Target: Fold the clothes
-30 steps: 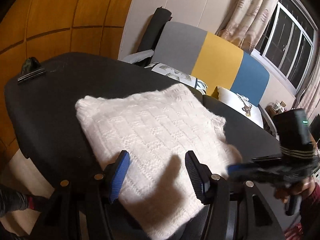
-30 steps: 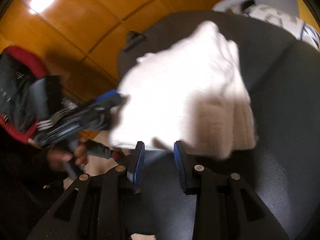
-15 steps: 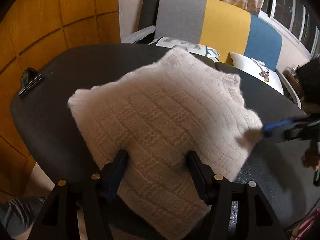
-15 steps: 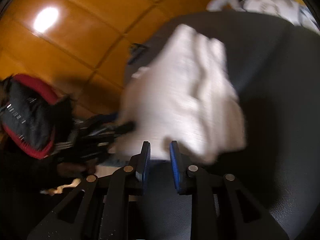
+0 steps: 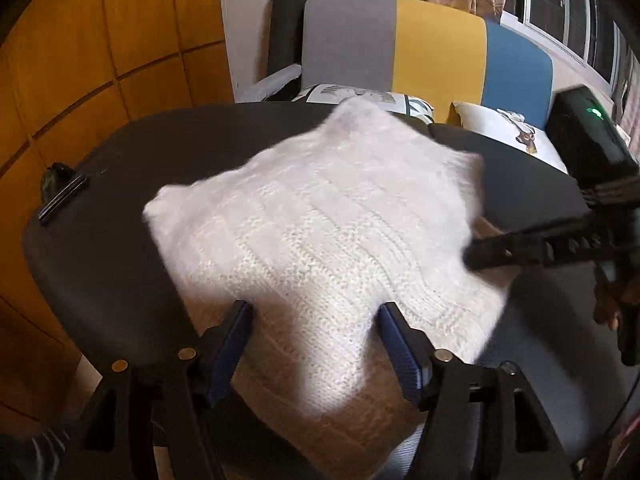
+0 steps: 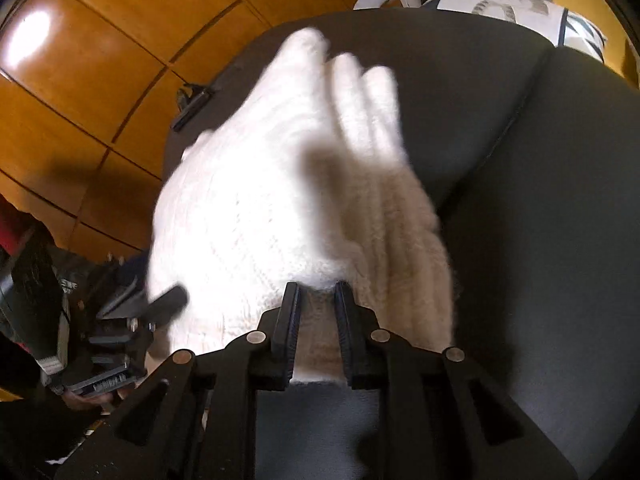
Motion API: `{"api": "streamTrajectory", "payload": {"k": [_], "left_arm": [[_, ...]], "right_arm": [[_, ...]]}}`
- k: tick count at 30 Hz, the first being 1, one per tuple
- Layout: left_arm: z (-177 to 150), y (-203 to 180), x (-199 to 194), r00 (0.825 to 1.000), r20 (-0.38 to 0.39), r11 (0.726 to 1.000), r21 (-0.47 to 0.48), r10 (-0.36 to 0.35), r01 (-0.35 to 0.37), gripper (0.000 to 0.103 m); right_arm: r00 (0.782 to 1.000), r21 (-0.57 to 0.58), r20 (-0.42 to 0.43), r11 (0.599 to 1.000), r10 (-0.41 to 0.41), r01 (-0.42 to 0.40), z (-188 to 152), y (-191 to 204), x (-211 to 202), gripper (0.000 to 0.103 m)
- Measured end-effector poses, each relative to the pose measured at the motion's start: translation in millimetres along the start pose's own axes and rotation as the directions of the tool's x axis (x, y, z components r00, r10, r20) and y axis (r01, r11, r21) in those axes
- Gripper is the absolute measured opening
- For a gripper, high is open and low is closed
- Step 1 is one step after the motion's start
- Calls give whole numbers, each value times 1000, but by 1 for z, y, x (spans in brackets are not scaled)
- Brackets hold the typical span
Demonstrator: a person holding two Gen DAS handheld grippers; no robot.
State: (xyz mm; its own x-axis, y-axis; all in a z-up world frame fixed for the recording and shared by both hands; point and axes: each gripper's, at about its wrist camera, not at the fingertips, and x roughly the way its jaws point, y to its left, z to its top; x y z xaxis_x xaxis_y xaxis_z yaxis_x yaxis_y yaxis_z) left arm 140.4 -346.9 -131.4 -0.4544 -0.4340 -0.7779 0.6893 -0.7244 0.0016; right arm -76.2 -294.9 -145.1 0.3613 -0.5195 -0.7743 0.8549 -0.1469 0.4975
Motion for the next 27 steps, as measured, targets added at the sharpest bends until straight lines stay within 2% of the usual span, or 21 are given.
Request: {"api": "streamTrajectory", "payload": {"k": [4, 8, 9, 12, 13, 14, 15, 16, 17, 18, 20, 23, 25, 27], "left_arm": [[1, 26, -2, 999, -17, 999, -28, -44, 44, 71], [5, 47, -12, 993, 3, 985, -120, -122, 122, 70], [6, 53, -15, 989, 26, 976, -159, -149, 151, 70], [11, 68, -17, 973, 101, 924, -305, -209, 230, 70], [13, 72, -16, 967, 125, 902, -351, -220, 251, 70], [15, 72, -14, 970, 127, 899, -368, -205, 238, 70], [17, 72, -11, 973, 128, 896, -384, -190, 225, 68], [18, 69, -8, 977, 122, 900, -385, -172, 207, 68], [20, 66, -5, 981, 115, 904, -385, -154, 187, 68], [21, 61, -3, 986, 105, 915, -371, -128, 158, 69], [17, 48, -3, 994, 76, 936, -337, -79, 100, 70], [18, 40, -5, 997, 70, 945, -323, -26, 47, 70], [21, 40, -10, 999, 53, 940, -341, -2, 20, 70], [23, 42, -25, 997, 42, 931, -364, 62, -43, 70]], "right_arm": [[999, 38, -19, 998, 41, -41, -11, 17, 4, 19], [998, -24, -60, 999, 30, -31, -12, 39, -8, 22], [998, -40, -64, 999, 27, -29, -11, 45, -14, 22], [995, -99, 47, 992, 88, -83, 0, 64, -48, 23], [992, -125, 85, 989, 89, -78, 8, 72, -50, 31], [988, -150, 122, 986, 92, -73, 17, 81, -52, 36], [991, -157, 121, 987, 60, -41, 26, 82, -43, 40], [993, -163, 119, 987, 28, -8, 34, 84, -33, 40], [994, -149, 102, 988, -27, 42, 26, 77, -28, 40], [993, -135, 84, 987, -81, 92, 18, 69, -22, 40], [990, -75, 44, 988, -134, 137, 18, 46, 4, 38], [991, -28, 102, 996, -85, 88, 10, 31, 4, 38], [989, 8, 130, 998, -67, 67, 6, 30, -2, 39], [982, 27, 179, 998, -67, 64, 2, 36, -17, 40]]}}
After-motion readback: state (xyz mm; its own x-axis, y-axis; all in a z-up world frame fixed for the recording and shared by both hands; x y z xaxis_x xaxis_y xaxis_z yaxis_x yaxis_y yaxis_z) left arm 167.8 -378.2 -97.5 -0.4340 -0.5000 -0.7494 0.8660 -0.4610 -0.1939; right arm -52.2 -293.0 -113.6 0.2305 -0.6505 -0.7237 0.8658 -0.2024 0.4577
